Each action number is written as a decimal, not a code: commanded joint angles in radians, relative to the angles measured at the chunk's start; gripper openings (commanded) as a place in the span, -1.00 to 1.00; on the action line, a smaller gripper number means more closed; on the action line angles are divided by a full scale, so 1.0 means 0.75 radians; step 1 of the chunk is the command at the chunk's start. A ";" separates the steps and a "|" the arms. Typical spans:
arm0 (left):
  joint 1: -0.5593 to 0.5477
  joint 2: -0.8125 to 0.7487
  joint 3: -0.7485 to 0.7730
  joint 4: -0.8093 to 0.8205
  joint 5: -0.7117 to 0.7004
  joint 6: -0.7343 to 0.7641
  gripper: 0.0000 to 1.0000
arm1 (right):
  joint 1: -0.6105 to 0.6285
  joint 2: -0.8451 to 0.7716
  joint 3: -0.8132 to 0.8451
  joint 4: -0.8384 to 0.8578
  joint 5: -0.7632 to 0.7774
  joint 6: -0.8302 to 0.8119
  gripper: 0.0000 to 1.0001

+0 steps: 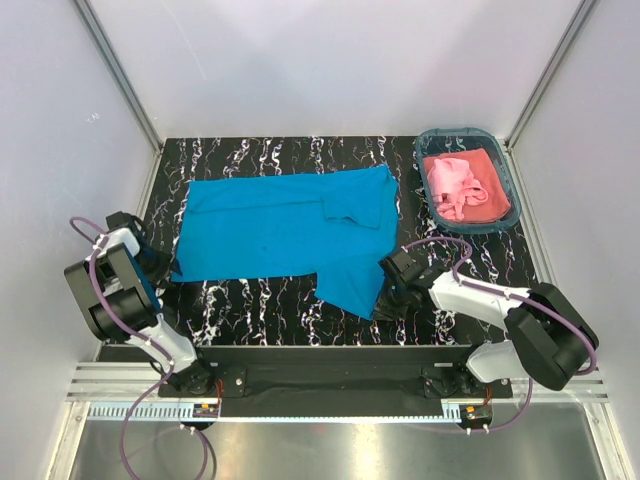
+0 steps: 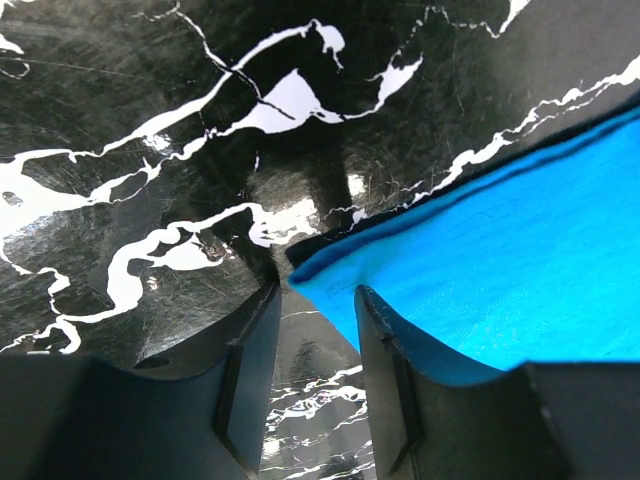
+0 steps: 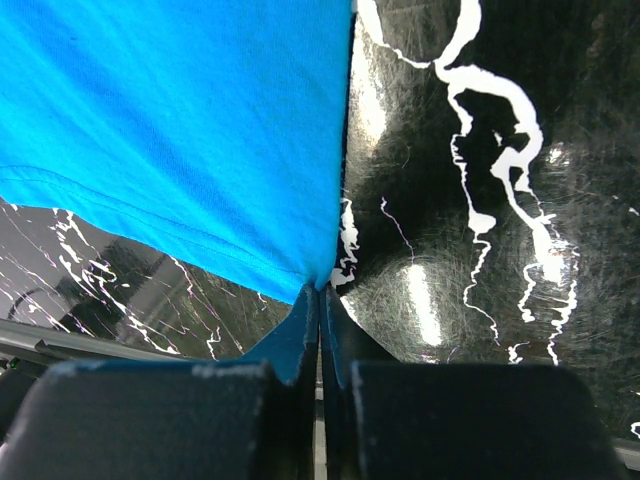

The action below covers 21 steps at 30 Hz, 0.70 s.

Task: Fold and stack the t-shirts
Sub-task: Fold the tshirt

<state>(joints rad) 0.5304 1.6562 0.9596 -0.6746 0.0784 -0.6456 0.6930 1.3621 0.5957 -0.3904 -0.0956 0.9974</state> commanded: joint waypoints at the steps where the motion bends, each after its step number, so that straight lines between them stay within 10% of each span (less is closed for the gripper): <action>1: 0.007 0.015 0.005 0.055 -0.031 -0.041 -0.17 | 0.001 -0.004 0.034 -0.019 0.021 -0.021 -1.00; 5: 0.007 0.044 0.025 0.032 -0.059 -0.021 -0.33 | 0.001 -0.049 0.034 -0.052 0.033 -0.013 -1.00; 10: 0.009 0.054 0.048 -0.010 -0.102 0.006 -0.98 | -0.001 -0.110 0.042 -0.123 0.058 -0.006 -1.00; 21: -0.055 -0.140 0.107 -0.117 -0.282 0.120 -1.00 | -0.134 -0.113 0.365 -0.363 0.189 -0.209 -1.00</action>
<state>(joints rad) 0.5133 1.6341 0.9825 -0.7334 -0.0410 -0.6106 0.6636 1.2633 0.7609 -0.6079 0.0086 0.9218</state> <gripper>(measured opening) 0.012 0.011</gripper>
